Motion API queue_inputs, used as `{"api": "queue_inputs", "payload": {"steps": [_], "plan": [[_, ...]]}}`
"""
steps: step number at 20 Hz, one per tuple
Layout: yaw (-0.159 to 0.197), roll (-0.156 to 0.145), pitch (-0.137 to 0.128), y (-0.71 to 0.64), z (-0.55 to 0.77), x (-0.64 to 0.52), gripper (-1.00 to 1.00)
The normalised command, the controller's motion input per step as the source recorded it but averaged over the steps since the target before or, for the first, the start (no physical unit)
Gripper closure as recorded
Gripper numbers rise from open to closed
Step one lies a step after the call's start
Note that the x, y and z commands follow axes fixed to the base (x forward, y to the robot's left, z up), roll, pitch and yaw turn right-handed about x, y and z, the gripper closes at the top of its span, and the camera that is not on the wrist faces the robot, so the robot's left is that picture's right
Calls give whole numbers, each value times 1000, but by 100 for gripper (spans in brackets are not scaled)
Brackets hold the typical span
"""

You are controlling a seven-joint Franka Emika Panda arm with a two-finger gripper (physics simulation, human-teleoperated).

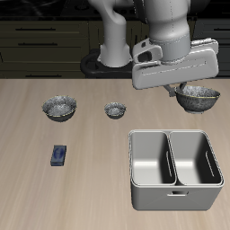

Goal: Place the middle-sized bowl in the left side of the drainer

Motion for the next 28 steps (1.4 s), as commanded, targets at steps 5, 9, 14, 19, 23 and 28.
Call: {"api": "queue_inputs", "payload": {"steps": [5,9,14,19,23,28], "plan": [[11,-10,9,-122,-81,76,100],[2,-16,27,-136,-204,92,100],[16,-9,39,-1,-264,79,100],[24,-45,23,85,-236,5,100],[20,-18,14,165,-155,-49,100],[24,-47,-1,250,-97,-16,100]]}}
